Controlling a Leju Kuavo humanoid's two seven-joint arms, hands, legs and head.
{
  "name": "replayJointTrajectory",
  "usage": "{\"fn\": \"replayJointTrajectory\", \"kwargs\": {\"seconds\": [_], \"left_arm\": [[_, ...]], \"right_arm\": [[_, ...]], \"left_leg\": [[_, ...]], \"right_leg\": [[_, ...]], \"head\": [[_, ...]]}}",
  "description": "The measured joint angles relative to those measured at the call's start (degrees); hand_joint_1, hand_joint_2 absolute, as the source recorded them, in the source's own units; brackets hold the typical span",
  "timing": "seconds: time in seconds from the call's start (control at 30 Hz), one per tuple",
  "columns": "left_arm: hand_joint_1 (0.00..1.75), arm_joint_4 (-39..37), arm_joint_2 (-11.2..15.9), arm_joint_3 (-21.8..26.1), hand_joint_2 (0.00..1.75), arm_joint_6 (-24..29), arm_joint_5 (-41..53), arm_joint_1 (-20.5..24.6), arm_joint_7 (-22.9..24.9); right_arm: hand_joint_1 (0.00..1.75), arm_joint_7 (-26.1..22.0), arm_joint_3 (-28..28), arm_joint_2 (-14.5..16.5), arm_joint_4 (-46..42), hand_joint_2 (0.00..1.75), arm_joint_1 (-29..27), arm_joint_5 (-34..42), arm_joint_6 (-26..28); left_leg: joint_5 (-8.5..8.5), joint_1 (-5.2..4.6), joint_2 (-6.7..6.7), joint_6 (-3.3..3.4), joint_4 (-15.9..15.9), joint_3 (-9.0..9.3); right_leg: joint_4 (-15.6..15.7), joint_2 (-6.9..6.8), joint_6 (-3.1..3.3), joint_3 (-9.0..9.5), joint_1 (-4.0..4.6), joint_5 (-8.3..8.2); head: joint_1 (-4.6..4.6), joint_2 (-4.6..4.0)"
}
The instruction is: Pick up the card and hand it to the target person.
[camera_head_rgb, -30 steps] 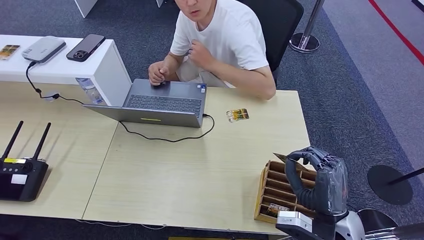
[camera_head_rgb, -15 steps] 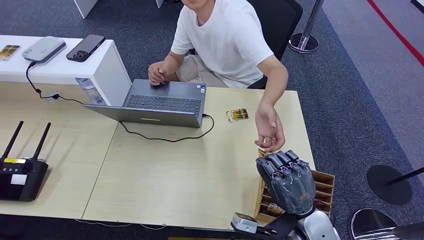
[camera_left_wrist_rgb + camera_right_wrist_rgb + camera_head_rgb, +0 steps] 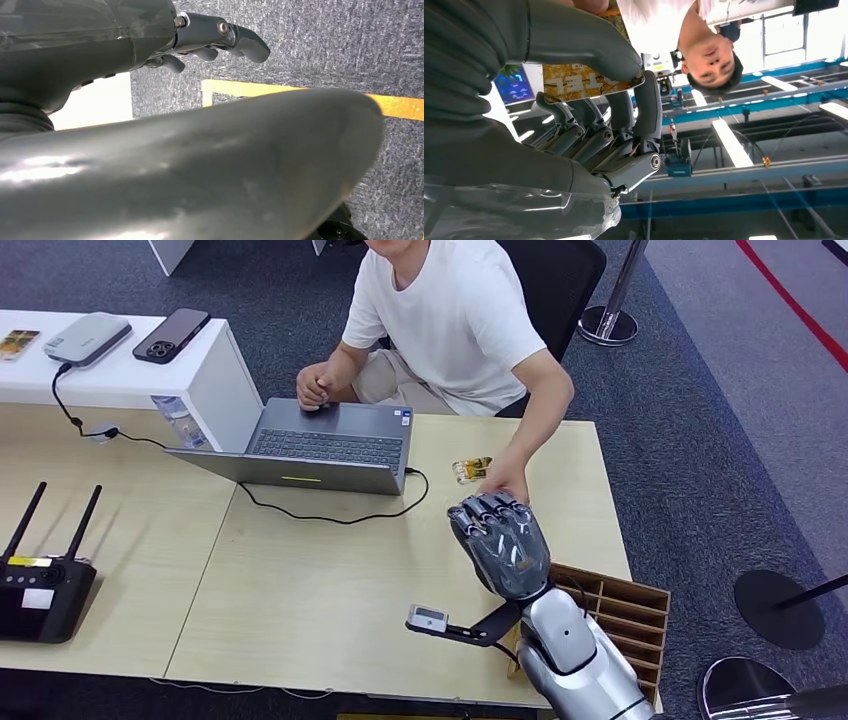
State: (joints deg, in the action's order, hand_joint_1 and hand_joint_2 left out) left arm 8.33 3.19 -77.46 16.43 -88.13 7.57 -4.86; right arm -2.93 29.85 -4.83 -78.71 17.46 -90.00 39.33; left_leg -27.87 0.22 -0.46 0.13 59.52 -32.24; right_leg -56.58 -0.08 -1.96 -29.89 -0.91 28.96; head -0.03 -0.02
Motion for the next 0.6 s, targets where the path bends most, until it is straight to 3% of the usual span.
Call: {"fn": "replayJointTrajectory", "kwargs": {"seconds": [0.13, 0.27, 0.33, 0.47, 0.6], "left_arm": [[0.0, 0.0, 0.0, -0.2, 0.0, -0.2, 0.0, 0.2, -0.1], [0.0, 0.0, 0.0, -0.5, 1.75, -0.6, 0.0, 0.2, -0.2], [0.0, 0.0, 0.0, -0.6, 1.75, -0.8, 0.0, 0.2, -0.2], [0.0, 0.0, 0.0, -1.0, 0.0, -0.8, -0.1, 0.2, -0.2], [0.0, 0.0, 0.1, -1.1, 0.0, -0.7, -0.6, 0.2, -0.3]], "right_arm": [[1.57, 3.8, 4.9, -0.5, 4.2, 1.75, 3.7, -0.1, 0.0], [0.0, 5.5, 7.7, -0.9, 6.6, 1.75, 5.5, -0.1, 0.1], [0.0, 6.0, 8.5, -1.1, 7.3, 1.75, 5.9, -0.1, 0.1], [0.0, 6.4, 9.3, -1.3, 8.1, 1.75, 6.4, -0.1, 0.1], [0.0, 5.6, 9.6, -1.4, 8.5, 1.75, 6.5, -0.1, 0.1]], "left_leg": [[0.0, 0.0, 0.0, 0.0, 0.0, 0.0], [0.0, 0.0, 0.0, 0.0, 0.0, 0.0], [0.0, 0.0, 0.0, 0.0, 0.0, -0.01], [0.0, 0.0, -0.01, 0.0, 0.0, 0.0], [0.0, 0.0, -0.01, 0.0, 0.0, 0.0]], "right_leg": [[0.0, 0.0, 0.0, 0.0, 0.0, 0.0], [0.0, 0.0, 0.0, 0.0, 0.0, 0.0], [0.0, 0.0, 0.0, -0.01, 0.0, 0.0], [0.0, -0.01, 0.0, -0.01, 0.0, 0.0], [0.0, -0.01, 0.0, -0.01, 0.0, 0.0]], "head": [[0.0, 0.0], [0.01, 0.0], [0.01, 0.0], [0.0, 0.0], [0.01, 0.0]]}}
